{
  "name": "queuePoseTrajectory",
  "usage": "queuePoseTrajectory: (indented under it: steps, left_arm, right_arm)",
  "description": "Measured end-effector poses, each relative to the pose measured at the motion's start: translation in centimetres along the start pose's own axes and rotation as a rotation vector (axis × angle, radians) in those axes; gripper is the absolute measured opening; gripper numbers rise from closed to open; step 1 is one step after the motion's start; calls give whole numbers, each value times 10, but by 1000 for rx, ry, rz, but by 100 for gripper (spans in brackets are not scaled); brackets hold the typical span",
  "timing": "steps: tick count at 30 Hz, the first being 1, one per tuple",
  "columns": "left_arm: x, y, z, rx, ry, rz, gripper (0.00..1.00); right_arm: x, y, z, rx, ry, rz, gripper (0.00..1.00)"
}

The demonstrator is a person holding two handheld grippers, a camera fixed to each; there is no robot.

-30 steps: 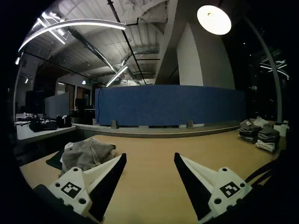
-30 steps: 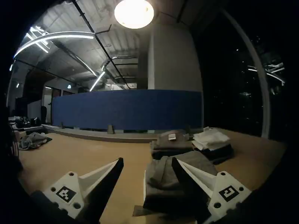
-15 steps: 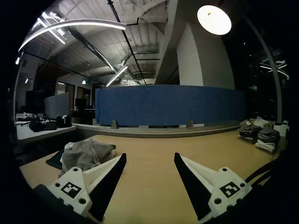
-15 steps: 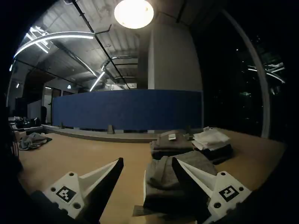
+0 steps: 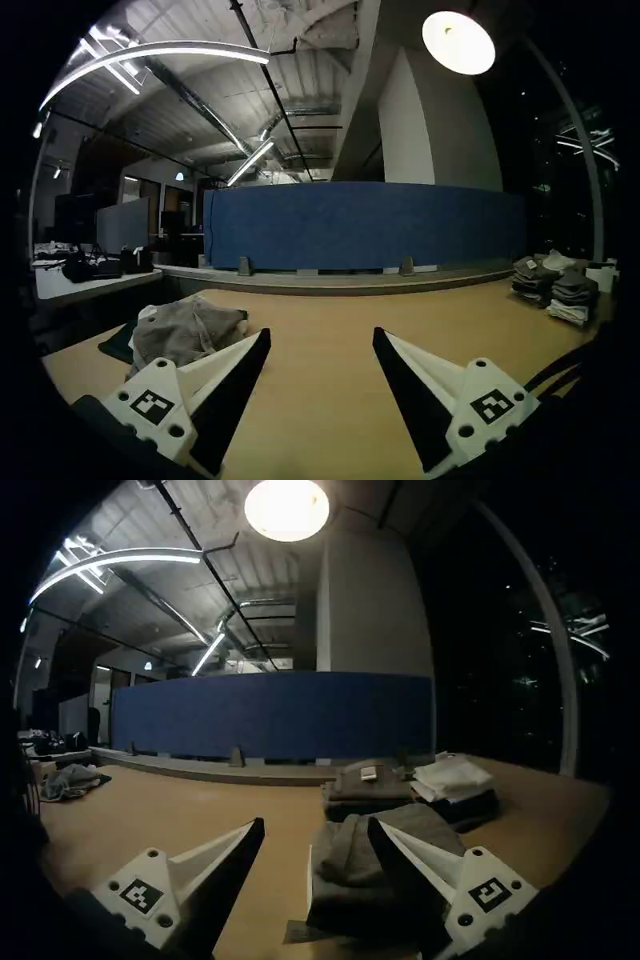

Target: Fold towel

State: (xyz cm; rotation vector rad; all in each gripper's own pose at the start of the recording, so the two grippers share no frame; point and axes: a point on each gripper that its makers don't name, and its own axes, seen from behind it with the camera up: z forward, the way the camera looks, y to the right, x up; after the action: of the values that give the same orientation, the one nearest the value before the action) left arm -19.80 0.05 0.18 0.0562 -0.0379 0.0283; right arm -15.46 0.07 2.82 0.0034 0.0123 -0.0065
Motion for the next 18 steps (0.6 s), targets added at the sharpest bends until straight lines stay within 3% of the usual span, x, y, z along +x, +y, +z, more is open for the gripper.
queuePoseTrajectory:
  steps: [18]
  left_arm:
    - [1,-1,-1,0,-1,-4,95]
  right_arm:
    - [-1,1,0,0,0,1,100]
